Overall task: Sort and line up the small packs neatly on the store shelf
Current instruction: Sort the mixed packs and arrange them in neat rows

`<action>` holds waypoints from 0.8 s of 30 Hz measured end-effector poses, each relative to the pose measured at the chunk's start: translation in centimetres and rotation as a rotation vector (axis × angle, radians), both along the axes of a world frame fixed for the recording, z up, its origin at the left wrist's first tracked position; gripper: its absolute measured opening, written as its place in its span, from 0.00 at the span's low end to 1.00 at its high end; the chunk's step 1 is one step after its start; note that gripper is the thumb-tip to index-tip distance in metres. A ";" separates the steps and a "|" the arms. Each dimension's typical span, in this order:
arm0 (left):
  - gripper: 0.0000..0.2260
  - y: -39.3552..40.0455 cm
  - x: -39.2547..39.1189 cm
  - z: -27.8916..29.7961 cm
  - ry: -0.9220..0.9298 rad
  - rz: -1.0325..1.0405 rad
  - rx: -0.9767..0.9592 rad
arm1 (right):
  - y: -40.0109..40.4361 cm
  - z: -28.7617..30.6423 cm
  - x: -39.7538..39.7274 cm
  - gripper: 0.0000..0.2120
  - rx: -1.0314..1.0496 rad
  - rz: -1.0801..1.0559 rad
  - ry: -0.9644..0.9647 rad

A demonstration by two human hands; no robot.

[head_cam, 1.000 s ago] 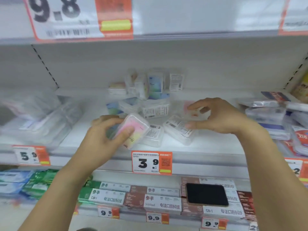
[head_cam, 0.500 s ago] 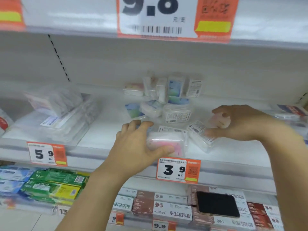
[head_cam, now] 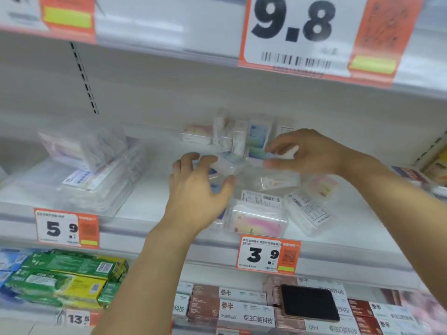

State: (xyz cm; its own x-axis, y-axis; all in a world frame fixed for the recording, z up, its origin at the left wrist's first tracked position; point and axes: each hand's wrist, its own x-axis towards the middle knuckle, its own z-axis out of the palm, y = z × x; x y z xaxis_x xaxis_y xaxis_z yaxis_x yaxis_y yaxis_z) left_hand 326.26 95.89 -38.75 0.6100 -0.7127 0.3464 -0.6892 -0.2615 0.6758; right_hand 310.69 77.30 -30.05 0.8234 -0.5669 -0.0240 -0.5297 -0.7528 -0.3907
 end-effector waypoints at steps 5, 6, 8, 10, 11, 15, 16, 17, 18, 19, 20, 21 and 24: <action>0.23 -1.4 1.9 -0.7 0.153 0.035 0.166 | -2.4 -0.6 7.4 0.38 -0.128 -0.084 0.036; 0.22 -1.6 2.0 -1.0 0.161 0.017 0.189 | -2.9 -1.2 8.6 0.43 -0.094 -0.138 0.091; 0.20 -1.9 2.0 -1.3 0.188 -0.001 0.165 | -3.8 -2.8 10.2 0.50 -0.016 -0.266 0.147; 0.18 -1.9 1.8 -1.3 0.210 -0.015 0.130 | -4.7 -4.3 10.5 0.49 0.011 -0.318 0.067; 0.17 -1.9 1.8 -1.3 0.198 -0.021 0.131 | -5.1 -4.8 10.4 0.47 0.004 -0.321 -0.011; 0.15 -1.7 2.4 -1.4 0.174 -0.047 0.168 | -6.4 -4.7 8.4 0.33 -0.021 -0.248 -0.219; 0.15 -1.6 2.5 -1.4 0.182 -0.059 0.165 | -6.7 -4.2 7.7 0.30 -0.011 -0.220 -0.265; 0.14 -1.5 2.5 -1.3 0.184 -0.071 0.163 | -6.9 -3.6 6.8 0.28 0.004 -0.190 -0.299; 0.14 -1.4 2.6 -1.2 0.182 -0.080 0.165 | -7.0 -2.9 5.9 0.28 0.017 -0.159 -0.314; 0.14 -1.4 2.7 -1.1 0.177 -0.087 0.171 | -6.8 -2.3 5.0 0.28 0.025 -0.124 -0.305; 0.15 -1.3 2.7 -1.1 0.173 -0.091 0.179 | -6.4 -1.7 4.2 0.30 0.016 -0.077 -0.279; 0.15 -1.3 2.7 -1.0 0.171 -0.092 0.187 | -5.9 -1.4 3.4 0.32 -0.014 -0.023 -0.242; 0.15 -1.4 2.4 -0.7 0.173 -0.083 0.215 | -3.6 -1.8 1.3 0.39 -0.082 0.134 -0.162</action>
